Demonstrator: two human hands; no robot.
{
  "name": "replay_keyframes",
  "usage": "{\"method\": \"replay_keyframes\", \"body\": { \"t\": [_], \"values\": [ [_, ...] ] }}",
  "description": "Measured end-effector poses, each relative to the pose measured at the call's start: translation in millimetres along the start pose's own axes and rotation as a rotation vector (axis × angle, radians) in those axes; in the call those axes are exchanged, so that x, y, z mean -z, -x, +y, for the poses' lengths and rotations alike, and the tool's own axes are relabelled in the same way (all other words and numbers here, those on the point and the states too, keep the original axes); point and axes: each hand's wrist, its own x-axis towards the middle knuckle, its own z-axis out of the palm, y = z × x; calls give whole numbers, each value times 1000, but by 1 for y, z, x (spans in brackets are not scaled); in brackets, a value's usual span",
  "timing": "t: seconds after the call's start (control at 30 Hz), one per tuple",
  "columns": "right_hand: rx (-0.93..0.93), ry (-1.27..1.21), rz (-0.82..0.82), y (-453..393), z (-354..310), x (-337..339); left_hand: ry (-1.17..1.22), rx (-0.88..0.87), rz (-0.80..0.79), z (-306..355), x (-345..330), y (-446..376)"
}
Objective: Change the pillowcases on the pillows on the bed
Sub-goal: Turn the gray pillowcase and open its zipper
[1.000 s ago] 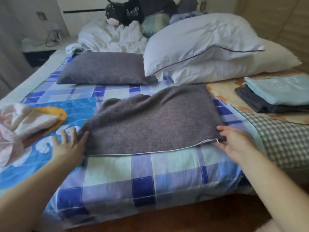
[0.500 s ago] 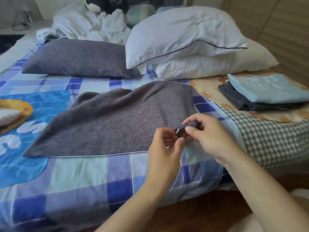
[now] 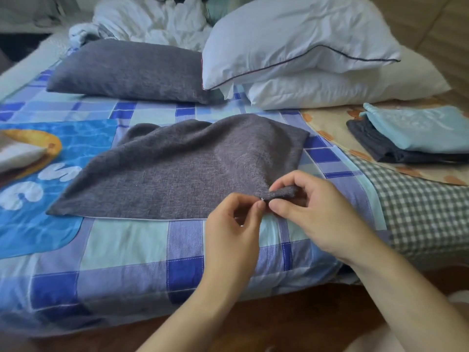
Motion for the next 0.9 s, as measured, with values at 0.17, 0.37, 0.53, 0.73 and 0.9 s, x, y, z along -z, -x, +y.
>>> {"method": "replay_keyframes", "body": {
  "t": [0.17, 0.37, 0.53, 0.73, 0.9],
  "values": [
    [114, 251, 160, 5, 2, -13, -89, 21, 2, 0, 2, 1],
    [154, 322, 232, 3, -4, -3, -223, 148, -58, -6, 10, -21],
    [-17, 237, 383, -17, 8, 54, -442, 254, 7, -38, 29, -37],
    [-72, 1019, 403, -15, 47, 35, -855, 39, -142, -27, 25, -19],
    [545, 792, 101, -24, 45, -63, -855, -34, -92, -13, 30, -21]
  ]
}}
